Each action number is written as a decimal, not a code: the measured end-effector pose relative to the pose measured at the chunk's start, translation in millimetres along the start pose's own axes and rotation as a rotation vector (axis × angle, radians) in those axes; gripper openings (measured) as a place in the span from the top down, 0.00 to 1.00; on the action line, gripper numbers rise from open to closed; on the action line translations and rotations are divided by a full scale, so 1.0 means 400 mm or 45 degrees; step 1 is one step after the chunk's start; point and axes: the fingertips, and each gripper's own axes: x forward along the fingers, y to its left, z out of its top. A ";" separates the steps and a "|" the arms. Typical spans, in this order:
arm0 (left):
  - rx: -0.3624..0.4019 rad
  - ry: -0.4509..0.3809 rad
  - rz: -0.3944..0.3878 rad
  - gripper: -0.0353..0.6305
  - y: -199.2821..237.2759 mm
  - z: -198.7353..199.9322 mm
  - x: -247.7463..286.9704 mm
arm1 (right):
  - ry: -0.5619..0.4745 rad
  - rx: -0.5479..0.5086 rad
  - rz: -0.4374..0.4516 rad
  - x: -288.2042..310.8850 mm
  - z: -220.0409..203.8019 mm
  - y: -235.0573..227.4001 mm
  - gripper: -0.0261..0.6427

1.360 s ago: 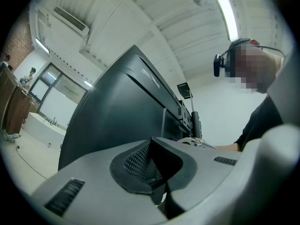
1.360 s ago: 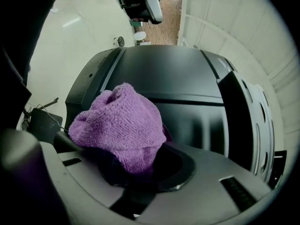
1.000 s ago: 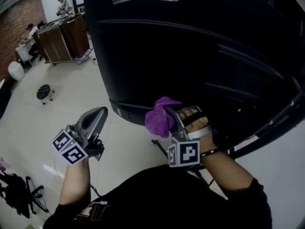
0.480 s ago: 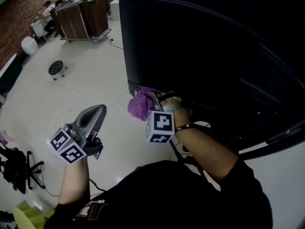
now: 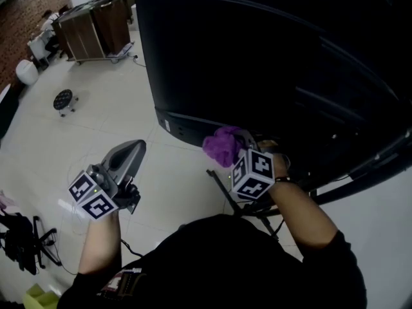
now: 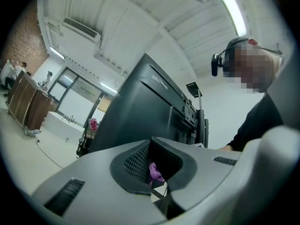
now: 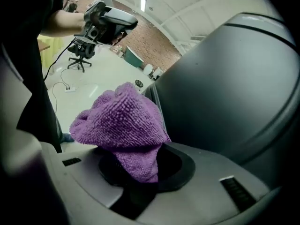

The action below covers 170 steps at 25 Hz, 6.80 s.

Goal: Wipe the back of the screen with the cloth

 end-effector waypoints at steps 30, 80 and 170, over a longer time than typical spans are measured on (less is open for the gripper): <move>0.043 0.114 -0.383 0.95 -0.320 -0.102 0.240 | -0.461 0.647 0.061 -0.564 -0.253 0.063 0.83; 0.258 0.106 -0.624 0.95 -1.185 -0.256 0.869 | -0.731 0.890 -0.162 -1.204 -1.157 -0.254 0.83; 0.738 -0.123 -0.624 0.95 -1.323 0.260 1.054 | 0.119 -1.287 -0.924 -1.210 -0.766 -0.883 0.82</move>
